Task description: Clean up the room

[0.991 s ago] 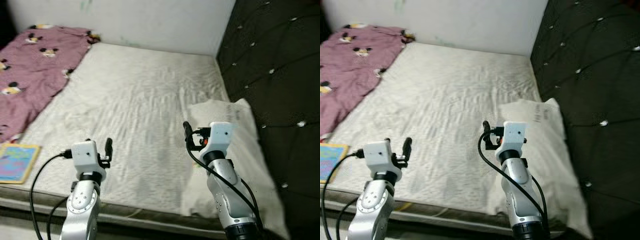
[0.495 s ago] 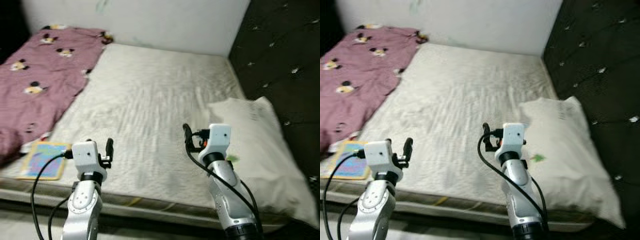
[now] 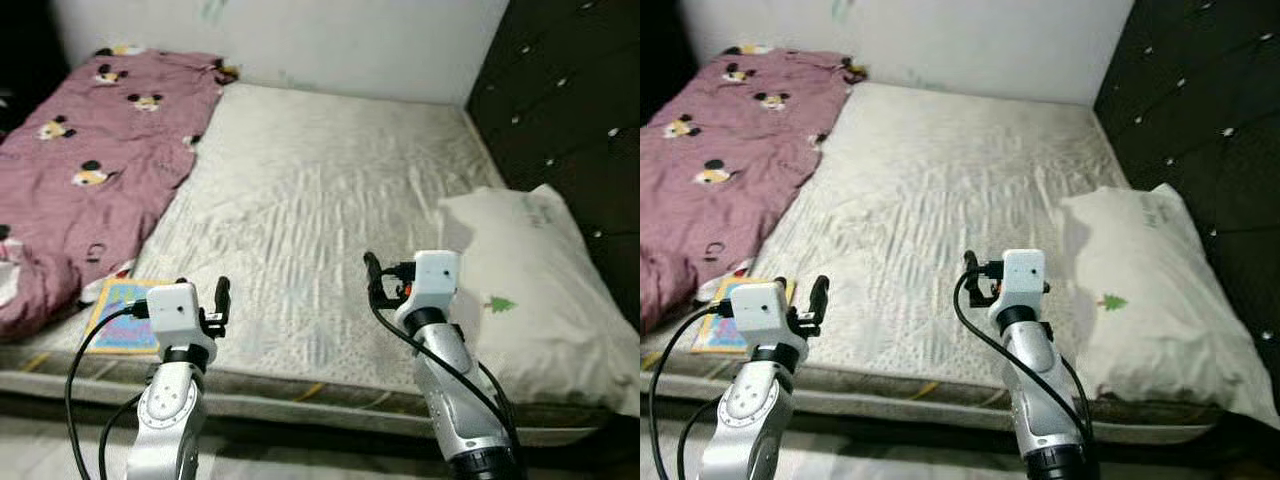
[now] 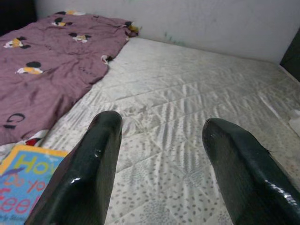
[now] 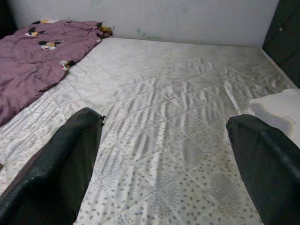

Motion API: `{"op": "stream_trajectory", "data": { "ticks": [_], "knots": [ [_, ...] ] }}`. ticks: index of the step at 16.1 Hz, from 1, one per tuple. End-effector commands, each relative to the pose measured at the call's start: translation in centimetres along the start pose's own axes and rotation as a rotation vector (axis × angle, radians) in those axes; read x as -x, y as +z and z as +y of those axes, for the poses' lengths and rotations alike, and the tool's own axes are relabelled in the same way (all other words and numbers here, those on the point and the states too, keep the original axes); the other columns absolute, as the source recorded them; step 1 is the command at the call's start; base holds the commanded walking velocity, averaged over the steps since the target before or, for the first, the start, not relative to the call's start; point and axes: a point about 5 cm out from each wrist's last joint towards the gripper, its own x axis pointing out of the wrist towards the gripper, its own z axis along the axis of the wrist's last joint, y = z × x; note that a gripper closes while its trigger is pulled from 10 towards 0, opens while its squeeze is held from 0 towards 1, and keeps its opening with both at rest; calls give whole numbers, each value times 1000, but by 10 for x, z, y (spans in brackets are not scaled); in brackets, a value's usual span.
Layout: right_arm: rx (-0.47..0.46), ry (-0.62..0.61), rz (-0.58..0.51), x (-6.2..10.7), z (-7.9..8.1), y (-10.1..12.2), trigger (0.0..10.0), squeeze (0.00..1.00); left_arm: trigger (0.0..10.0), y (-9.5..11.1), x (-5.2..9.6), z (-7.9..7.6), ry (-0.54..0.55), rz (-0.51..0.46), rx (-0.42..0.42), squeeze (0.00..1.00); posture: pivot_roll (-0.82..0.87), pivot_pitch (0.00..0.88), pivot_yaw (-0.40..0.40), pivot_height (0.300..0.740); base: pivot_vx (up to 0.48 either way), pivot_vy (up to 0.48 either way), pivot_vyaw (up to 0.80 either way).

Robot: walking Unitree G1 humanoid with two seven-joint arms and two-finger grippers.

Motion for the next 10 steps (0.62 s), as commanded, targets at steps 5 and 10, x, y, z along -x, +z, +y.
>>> {"op": "stream_trajectory", "data": {
  "ticks": [5,10],
  "knots": [
    [51,-19,18,8,-17,-9,10000,0,10000,-1,10,11,8,0,-19,0,26,54,-38,740,0,0,0],
    [152,-67,48,34,-52,-19,10000,0,10000,0,33,37,14,-11,-100,0,35,31,-45,740,0,0,0]
  ]
}}
